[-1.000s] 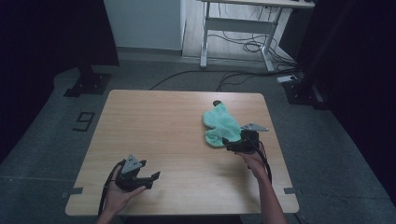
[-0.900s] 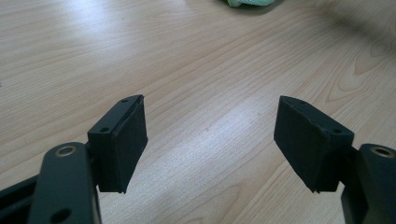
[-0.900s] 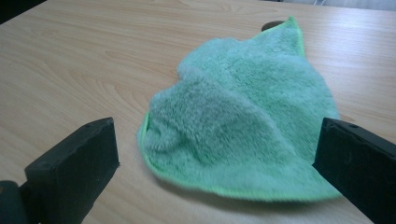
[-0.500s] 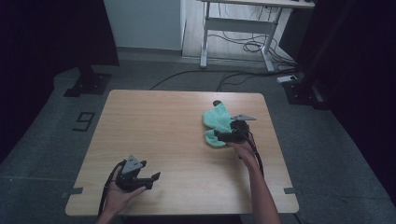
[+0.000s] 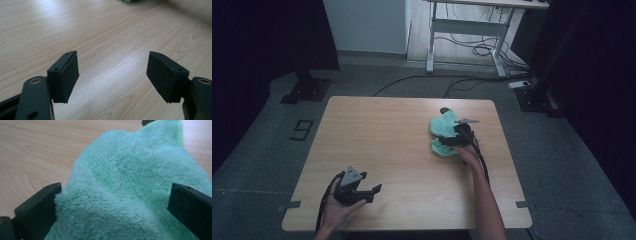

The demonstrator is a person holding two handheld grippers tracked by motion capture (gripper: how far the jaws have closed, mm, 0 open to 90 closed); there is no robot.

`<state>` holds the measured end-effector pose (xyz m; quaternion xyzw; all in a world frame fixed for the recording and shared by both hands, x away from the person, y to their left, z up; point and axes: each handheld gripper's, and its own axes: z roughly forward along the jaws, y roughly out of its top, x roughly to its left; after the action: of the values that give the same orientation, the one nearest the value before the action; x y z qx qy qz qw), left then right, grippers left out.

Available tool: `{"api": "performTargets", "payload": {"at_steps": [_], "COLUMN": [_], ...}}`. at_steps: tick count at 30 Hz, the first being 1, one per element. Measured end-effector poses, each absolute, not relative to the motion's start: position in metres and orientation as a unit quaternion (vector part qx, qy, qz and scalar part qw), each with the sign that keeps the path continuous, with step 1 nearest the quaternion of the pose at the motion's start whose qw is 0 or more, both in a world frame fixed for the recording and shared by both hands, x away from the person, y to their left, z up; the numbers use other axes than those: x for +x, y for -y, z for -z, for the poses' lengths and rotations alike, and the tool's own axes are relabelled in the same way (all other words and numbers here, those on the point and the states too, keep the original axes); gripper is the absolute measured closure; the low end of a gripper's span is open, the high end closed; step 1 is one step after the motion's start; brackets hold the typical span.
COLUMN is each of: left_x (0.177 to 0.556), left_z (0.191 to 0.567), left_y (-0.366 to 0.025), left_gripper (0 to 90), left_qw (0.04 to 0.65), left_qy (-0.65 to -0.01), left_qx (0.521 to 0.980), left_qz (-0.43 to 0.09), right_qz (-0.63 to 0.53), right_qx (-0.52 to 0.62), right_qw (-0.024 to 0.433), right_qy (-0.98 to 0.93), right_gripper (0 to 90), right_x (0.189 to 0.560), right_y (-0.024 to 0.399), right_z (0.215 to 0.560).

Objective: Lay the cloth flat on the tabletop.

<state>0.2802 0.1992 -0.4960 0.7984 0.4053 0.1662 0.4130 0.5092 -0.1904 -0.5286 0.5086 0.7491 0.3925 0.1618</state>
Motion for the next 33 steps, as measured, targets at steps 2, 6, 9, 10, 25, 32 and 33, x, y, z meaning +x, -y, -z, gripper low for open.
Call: {"api": "performTargets", "payload": {"at_steps": [2, 6, 9, 10, 25, 32, 33], "left_x": [0.280, 0.279, 0.278, 0.278, 0.278, 0.277, 0.277], "left_z": [0.496, 0.496, 0.496, 0.496, 0.495, 0.495, 0.494], "left_y": [-0.199, -0.200, -0.200, -0.200, -0.201, -0.202, -0.202], "left_gripper": [25.8, 25.8, 25.8, 25.8, 26.0, 26.1, 26.1], "left_qw": [0.413, 0.413, 0.413, 0.413, 0.412, 0.413, 0.413], "left_qy": [-0.406, -0.406, -0.407, -0.407, -0.406, -0.407, -0.408], "left_qx": [0.798, 0.798, 0.798, 0.798, 0.798, 0.797, 0.796], "left_qz": [-0.166, -0.167, -0.167, -0.167, -0.169, -0.171, -0.172], "right_qz": [-0.382, -0.356, -0.352, -0.348, -0.384, -0.454, -0.454], "right_qx": [0.514, 0.526, 0.527, 0.527, 0.531, 0.480, 0.480], "right_qw": [0.157, 0.154, 0.169, 0.175, 0.155, 0.152, 0.152], "right_qy": [-0.752, -0.757, -0.755, -0.755, -0.739, -0.736, -0.736], "right_gripper": [0.9, 3.3, 9.5, 13.5, 78.0, 79.7, 79.7], "right_x": [0.512, 0.515, 0.515, 0.515, 0.512, 0.488, 0.488], "right_y": [0.190, 0.189, 0.188, 0.187, 0.213, 0.218, 0.218], "right_z": [0.535, 0.547, 0.548, 0.548, 0.541, 0.510, 0.510]}}
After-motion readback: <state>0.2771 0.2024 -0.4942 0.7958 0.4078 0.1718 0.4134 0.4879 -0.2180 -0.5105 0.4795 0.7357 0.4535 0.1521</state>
